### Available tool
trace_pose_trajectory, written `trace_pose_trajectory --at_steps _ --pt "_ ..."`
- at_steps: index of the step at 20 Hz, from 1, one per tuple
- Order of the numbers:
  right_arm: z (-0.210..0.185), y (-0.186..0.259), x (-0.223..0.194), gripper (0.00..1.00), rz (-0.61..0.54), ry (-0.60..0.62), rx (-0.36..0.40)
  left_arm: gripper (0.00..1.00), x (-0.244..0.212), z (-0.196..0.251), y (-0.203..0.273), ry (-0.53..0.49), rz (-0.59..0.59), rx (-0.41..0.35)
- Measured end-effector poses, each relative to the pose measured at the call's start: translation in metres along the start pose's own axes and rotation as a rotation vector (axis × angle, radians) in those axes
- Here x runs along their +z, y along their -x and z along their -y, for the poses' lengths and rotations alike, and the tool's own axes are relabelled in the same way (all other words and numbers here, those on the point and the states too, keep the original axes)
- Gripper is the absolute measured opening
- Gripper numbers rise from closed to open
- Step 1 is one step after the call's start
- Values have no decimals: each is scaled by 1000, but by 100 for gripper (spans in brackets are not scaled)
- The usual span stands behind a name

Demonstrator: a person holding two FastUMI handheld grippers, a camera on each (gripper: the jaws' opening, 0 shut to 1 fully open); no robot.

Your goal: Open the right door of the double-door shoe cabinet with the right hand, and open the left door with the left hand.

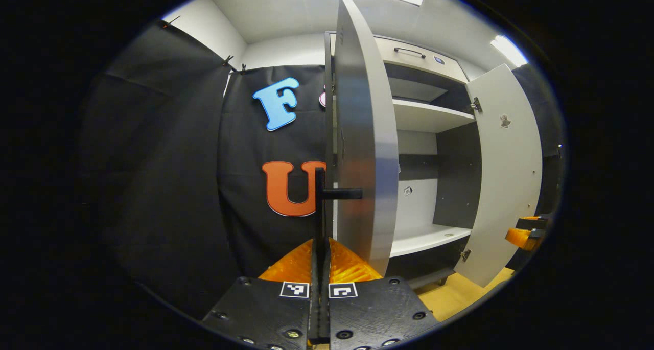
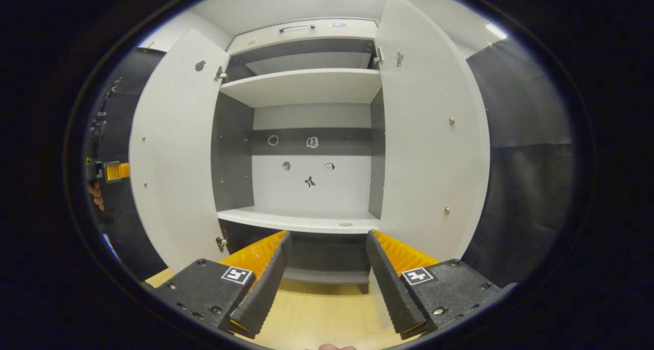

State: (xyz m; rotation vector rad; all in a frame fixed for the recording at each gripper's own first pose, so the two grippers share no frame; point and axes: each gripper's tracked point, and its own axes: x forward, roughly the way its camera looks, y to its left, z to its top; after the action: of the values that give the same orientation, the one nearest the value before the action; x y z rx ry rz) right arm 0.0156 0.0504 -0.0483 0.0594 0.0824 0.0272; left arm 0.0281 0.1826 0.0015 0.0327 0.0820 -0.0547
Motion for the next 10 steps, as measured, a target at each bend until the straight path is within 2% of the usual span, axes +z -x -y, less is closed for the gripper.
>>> trace_pose_trajectory --at_steps 5,7,9,10 --pt "3 6 2 92 5 -15 -17 1 -8 -7 7 26 3 -63" --pt "4 9 1 92 6 -7 -22 1 -10 -9 21 -8 6 -53" --pt "9 12 2 92 6 5 -37 1 10 -9 40 -67 72 -22" --pt "13 13 0 92 4 11 -49 1 21 2 49 -85 106 -30"
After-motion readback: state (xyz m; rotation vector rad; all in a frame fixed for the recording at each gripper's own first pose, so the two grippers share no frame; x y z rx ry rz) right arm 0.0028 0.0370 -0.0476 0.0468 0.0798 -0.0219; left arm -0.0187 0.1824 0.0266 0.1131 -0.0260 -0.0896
